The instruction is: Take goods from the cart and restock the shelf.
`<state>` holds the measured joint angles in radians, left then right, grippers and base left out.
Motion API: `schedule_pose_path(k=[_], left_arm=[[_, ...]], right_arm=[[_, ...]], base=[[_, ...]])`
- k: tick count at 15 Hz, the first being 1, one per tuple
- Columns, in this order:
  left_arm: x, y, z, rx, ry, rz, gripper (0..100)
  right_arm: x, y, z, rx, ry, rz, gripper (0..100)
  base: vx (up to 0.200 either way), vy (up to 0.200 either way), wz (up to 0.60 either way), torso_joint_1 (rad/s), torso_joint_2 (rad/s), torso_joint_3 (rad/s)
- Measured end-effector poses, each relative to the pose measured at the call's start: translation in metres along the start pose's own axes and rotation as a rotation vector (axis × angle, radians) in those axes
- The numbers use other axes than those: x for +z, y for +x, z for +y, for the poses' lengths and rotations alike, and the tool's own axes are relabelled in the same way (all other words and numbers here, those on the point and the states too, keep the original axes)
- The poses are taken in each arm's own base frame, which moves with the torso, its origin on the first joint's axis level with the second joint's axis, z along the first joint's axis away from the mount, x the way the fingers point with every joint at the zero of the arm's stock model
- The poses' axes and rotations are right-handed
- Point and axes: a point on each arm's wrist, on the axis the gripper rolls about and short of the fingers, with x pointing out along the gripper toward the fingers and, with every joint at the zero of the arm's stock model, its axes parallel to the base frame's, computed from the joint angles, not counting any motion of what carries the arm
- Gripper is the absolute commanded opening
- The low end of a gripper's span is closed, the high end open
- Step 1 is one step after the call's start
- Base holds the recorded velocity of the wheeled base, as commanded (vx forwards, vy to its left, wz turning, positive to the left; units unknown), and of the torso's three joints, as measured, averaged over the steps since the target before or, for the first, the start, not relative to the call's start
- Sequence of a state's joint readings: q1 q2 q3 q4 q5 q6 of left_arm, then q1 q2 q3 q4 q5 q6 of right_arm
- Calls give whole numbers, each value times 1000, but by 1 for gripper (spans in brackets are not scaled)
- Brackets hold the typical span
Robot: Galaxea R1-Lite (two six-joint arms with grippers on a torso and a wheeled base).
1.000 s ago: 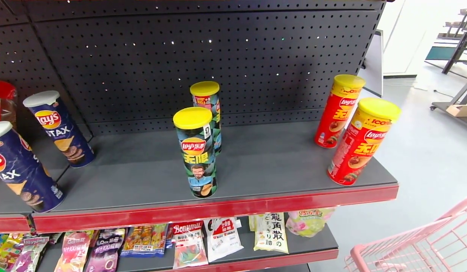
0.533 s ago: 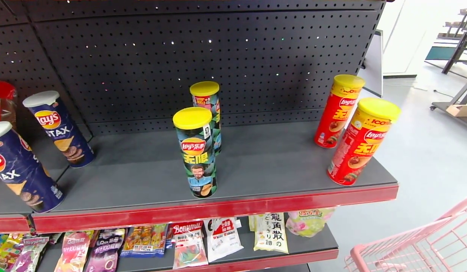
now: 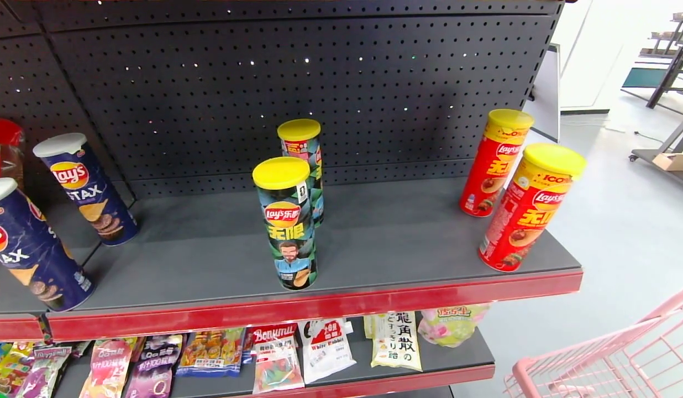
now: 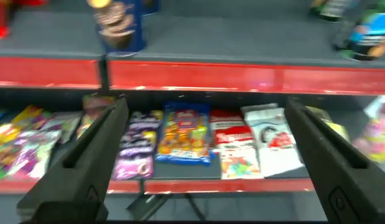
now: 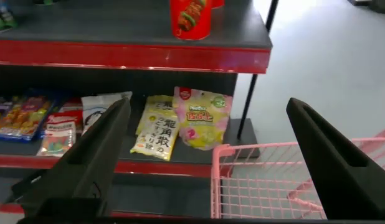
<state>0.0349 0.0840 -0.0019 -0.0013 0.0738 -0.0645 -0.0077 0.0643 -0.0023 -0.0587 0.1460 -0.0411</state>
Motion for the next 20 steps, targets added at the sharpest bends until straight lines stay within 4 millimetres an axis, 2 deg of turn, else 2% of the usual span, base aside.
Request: schedule_pose_path(k=[3,6,11,12,20], left_arm=[[-1,0,-3,-61,53,11,100],[-1,0,-3,-65,62,16,100],[-1,1,-2,-17,60,15,100],[-1,1,-2,-18,60,15,100],[-1,1,-2,-19,59,15,100]], right_arm=[[-1,-4,-3,-158,3,-45,100],[-1,-5,-1,-46,-7,-65,100],[-4,-5,-2,-130,25,-40,100],[-9,-5,-2,-131,28,9,100],[-8,-5,-2,-126,37,-1,100]], base=[[0,0,0,0,0,0],[0,0,0,0,0,0],[0,0,0,0,0,0],[0,0,0,0,0,0],[0,0,0,0,0,0]])
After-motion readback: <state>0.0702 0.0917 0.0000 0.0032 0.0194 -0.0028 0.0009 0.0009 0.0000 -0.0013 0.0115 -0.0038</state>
